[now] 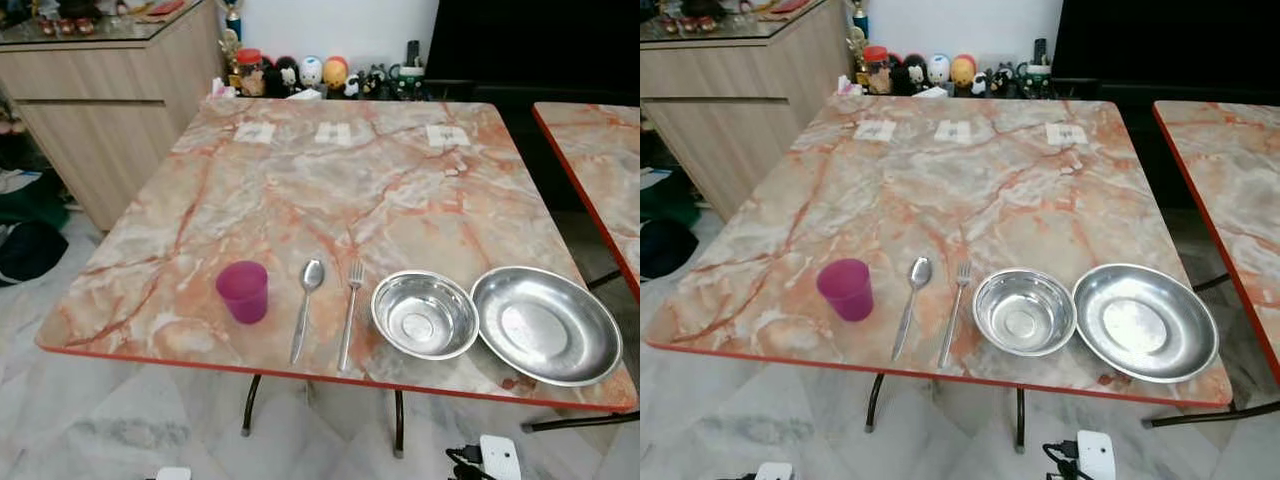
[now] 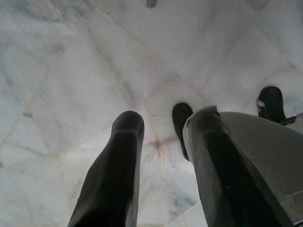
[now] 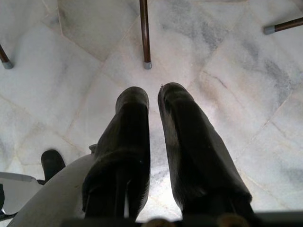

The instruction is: Setting the table

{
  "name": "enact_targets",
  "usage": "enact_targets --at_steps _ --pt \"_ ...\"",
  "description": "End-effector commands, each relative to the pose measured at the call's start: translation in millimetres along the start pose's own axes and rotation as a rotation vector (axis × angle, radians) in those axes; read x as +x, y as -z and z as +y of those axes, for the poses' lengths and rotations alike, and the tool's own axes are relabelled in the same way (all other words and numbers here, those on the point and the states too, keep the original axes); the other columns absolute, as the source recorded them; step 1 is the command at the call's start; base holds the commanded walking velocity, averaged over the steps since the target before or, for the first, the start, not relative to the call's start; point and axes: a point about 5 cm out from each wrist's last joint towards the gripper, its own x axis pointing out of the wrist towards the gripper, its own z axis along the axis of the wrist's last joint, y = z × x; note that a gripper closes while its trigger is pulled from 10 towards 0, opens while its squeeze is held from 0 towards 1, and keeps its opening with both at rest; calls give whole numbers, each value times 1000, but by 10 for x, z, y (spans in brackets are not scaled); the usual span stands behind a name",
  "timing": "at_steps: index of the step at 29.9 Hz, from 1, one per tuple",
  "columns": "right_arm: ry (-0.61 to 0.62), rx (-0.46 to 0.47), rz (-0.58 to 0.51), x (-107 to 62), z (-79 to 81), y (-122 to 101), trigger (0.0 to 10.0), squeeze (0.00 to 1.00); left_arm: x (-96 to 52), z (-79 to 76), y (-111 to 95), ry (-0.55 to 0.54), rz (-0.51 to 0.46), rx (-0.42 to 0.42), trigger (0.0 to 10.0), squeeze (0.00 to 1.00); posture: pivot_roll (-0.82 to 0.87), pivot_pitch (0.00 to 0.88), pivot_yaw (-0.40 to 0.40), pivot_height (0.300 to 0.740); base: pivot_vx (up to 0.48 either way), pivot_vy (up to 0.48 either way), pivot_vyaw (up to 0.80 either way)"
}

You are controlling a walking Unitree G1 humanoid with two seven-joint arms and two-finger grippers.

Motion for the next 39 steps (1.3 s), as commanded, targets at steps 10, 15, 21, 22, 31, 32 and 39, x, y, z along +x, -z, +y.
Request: enact_targets --at_steps 10,15,21,22,31,32,39 --pt "-3 9 16 -6 -7 29 10000 0 -7 5 41 -7 13 -3 10000 0 -99 0 27 740 0 0 -710" --pt "6 7 -2 -7 -12 12 10000 0 -7 6 42 -8 16 1 10000 0 -100 0 28 740 0 0 -280" --pt "15 14 -18 -9 -16 4 10000 0 -9 18 43 -10 17 3 10000 0 -101 0 27 740 0 0 0" --pt "30 25 -28 -11 -23 2 10000 0 -10 23 44 -10 17 3 10000 0 -101 0 23 740 0 0 0" --pt "196 172 -125 -51 -93 8 10000 0 -16 27 67 -10 22 4 10000 0 -116 0 16 740 0 0 0" --pt "195 191 -132 -53 -91 10 10000 0 -16 25 69 -9 23 6 10000 0 -120 0 14 740 0 0 0" --pt "218 153 -272 -131 -265 -110 10000 0 -18 12 87 -5 25 7 10000 0 -128 0 -1 740 0 0 0"
